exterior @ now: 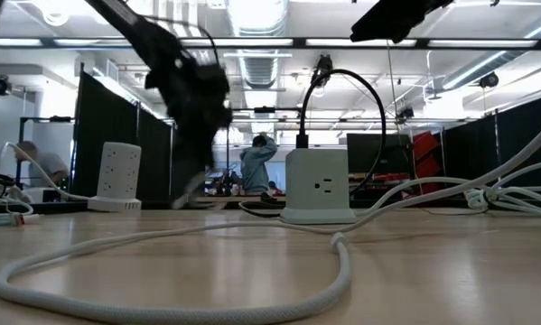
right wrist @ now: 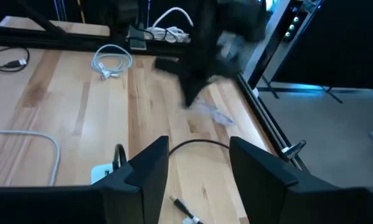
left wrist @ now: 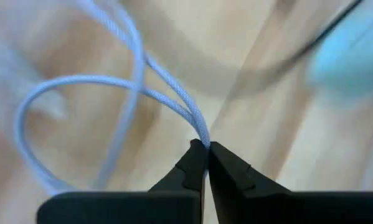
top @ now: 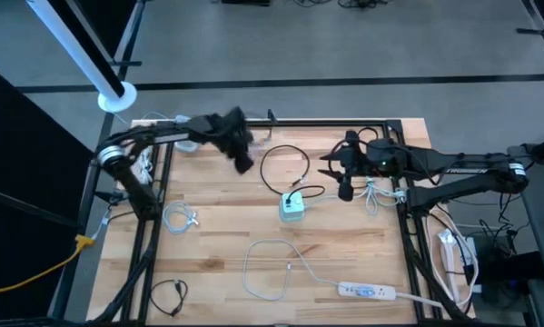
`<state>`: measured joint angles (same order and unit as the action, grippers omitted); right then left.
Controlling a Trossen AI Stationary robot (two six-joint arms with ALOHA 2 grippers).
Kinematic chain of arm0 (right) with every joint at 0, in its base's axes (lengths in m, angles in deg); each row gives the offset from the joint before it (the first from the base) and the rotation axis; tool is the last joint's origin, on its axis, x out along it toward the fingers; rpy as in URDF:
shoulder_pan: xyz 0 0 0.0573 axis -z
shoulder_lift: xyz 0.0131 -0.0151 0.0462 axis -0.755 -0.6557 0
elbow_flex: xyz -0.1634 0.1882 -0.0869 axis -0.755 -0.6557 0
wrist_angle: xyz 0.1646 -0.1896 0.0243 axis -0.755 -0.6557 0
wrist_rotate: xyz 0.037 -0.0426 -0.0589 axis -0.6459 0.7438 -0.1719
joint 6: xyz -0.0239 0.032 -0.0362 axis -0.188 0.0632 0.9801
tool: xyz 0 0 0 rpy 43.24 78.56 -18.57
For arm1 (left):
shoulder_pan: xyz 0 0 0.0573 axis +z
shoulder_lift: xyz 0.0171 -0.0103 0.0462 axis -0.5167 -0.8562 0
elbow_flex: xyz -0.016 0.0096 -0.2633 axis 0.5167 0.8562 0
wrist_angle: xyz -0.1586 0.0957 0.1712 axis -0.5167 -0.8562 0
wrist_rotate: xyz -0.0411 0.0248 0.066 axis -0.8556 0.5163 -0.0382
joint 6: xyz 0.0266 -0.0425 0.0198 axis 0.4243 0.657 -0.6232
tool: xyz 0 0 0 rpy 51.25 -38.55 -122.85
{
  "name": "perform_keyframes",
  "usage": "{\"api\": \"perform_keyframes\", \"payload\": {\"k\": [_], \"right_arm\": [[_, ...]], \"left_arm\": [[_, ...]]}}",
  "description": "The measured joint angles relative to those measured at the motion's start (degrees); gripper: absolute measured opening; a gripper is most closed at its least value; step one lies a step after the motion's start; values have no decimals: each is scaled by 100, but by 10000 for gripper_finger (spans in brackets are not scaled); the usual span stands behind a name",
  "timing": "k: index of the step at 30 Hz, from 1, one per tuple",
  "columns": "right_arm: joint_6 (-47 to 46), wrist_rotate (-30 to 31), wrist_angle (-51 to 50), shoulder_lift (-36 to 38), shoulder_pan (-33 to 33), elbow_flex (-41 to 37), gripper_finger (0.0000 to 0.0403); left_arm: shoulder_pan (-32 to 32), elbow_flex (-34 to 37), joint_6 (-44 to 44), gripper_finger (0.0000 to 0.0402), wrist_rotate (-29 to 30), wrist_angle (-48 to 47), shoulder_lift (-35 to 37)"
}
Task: Insert USB
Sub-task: Insert the purple charger cable into the green charger adapter
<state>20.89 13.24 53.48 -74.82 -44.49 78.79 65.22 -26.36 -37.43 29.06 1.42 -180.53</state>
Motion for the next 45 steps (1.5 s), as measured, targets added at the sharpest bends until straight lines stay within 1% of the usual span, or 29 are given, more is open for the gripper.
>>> {"api": "perform_keyframes", "payload": {"k": [5, 7, 20, 24, 30, 37, 45], "right_arm": [[122, 12, 98, -323, 50, -99, 144], [171, 33, 405, -506, 76, -198, 140], [1542, 1208, 4016, -2335, 234, -398, 143], [1527, 1226, 4704, -2685, 273, -391, 152], [1632, 1200, 5480, -2795, 267, -384, 146], [1497, 712, 5707, -2789, 273, -382, 117], [1494, 709, 5597, -2801, 275, -229, 63]], "left_arm": [[-37, 76, 530, 1, -250, 1788, 883], [-24, 105, 693, 0, -308, 2217, 1132], [-217, 148, 1987, 0, -950, 4504, 1369], [-367, 150, 2068, 0, -1014, 4725, 1369], [-575, 150, 2063, 0, -1016, 4787, 1369], [-787, 150, 2046, 0, -1013, 4996, 1369], [-908, 150, 2045, 0, -984, 5053, 1368]]}}
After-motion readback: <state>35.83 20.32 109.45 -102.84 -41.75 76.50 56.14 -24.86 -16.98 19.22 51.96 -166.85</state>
